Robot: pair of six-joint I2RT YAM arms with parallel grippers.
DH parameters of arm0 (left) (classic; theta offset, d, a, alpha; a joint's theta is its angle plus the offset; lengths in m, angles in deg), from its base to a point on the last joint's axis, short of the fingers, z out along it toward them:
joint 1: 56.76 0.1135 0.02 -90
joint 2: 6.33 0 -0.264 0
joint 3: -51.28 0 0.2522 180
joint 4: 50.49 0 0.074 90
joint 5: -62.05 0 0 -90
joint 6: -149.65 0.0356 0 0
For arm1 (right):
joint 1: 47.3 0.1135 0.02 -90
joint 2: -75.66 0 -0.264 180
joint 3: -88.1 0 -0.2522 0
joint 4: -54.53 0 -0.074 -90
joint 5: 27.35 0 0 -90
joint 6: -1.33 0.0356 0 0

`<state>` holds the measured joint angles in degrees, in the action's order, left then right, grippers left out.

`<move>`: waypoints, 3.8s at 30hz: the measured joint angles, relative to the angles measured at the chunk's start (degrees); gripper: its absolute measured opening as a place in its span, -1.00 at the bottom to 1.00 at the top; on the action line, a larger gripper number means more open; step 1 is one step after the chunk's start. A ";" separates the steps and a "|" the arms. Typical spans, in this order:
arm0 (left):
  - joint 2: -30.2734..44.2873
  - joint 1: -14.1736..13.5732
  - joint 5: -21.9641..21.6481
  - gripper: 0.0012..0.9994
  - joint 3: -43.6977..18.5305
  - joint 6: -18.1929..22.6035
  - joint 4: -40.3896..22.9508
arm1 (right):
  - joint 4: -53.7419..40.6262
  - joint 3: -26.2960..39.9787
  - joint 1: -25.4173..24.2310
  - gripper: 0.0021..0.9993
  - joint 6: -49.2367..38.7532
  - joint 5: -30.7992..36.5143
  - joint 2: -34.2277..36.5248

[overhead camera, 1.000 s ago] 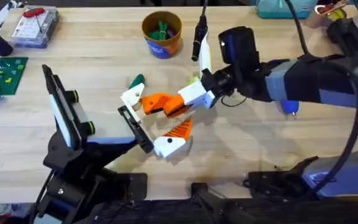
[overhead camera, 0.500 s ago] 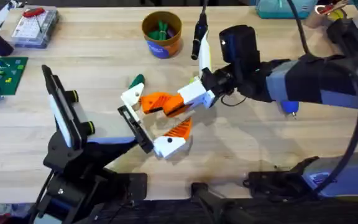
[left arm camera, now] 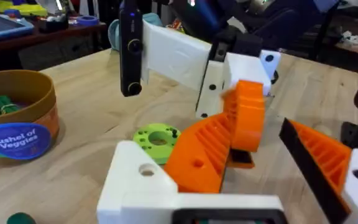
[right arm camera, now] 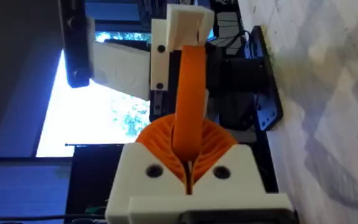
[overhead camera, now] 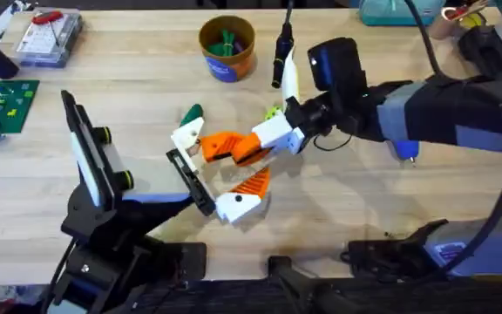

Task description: Pick up the gripper from the table and insert it into the empty holder that is missing its gripper. Then pick up a screw, insert it into the mounting hole, and use the screwdriver to tighten it. Finally, clean up the table by picking up the vegetable and placing it into the bucket.

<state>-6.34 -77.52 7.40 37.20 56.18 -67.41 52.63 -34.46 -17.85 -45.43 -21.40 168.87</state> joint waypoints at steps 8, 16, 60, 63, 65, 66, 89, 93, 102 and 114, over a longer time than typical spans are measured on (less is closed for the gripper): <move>0.00 0.00 0.02 0.98 0.00 0.00 0.00 | -0.13 0.04 -0.02 -0.97 -2.21 0.00 -2.48; 0.00 0.00 0.02 0.98 0.00 0.00 0.00 | -0.84 0.04 -0.02 -0.97 -2.59 0.01 -2.46; 0.00 0.00 0.02 0.98 0.00 0.00 0.00 | 0.61 0.09 0.73 -0.97 -1.04 0.02 0.14; 0.00 0.00 0.04 0.98 0.00 0.00 0.00 | 0.61 0.09 1.10 -0.97 -1.04 0.02 0.14; 0.00 0.00 0.04 0.98 0.00 0.00 0.00 | 0.62 0.09 1.18 -0.97 -1.04 0.02 0.14; -0.01 0.00 0.04 0.98 0.00 0.00 -0.01 | 0.71 0.09 1.23 -0.97 -1.04 0.02 0.14; 0.00 0.02 -0.18 0.98 0.00 0.00 0.00 | 2.25 0.74 1.25 -0.97 1.12 -0.04 0.15; 0.00 0.00 -0.09 0.98 0.00 0.01 0.00 | 2.57 1.39 1.25 -0.97 1.67 0.06 0.14; 0.00 0.00 0.28 0.98 0.00 0.00 0.00 | 2.74 1.60 1.25 -0.97 1.80 0.22 0.15; 0.00 0.02 0.27 0.98 0.00 0.00 -0.02 | 2.75 1.60 1.35 -0.97 1.71 1.31 0.22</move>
<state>-6.34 -77.49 7.67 37.20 56.18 -67.43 55.38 -32.86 -16.50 -43.72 -20.09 169.09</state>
